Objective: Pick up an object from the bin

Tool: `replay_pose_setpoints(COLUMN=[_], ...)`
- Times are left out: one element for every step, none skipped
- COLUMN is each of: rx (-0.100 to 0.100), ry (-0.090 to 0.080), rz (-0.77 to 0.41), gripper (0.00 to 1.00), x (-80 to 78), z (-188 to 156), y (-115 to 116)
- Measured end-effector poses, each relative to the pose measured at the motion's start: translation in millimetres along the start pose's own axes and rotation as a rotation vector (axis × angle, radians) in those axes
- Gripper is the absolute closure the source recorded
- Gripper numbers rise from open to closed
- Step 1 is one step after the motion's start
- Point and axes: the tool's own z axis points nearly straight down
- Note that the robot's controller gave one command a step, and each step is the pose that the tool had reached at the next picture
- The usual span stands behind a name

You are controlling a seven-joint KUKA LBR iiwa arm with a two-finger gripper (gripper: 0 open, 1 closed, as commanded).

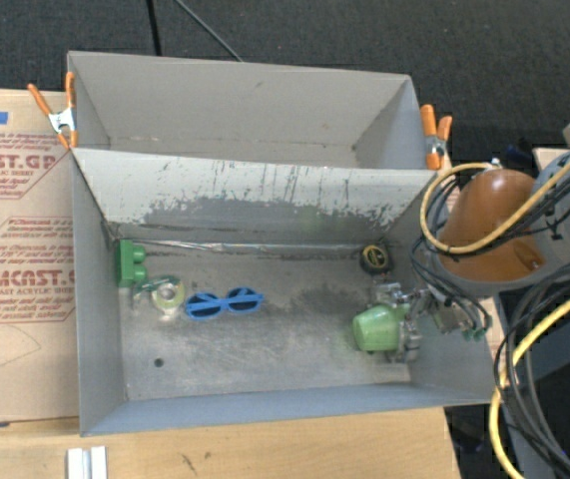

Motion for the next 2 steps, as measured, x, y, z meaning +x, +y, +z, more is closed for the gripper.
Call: replay_pose_setpoints(rx=[0.005, 0.005], ry=[-0.011, -0.011], rz=[0.058, 0.057], gripper=[1.0, 1.0], x=[-22.2, -36.5], z=[-116.3, -188.9], y=[0.0, 3.3])
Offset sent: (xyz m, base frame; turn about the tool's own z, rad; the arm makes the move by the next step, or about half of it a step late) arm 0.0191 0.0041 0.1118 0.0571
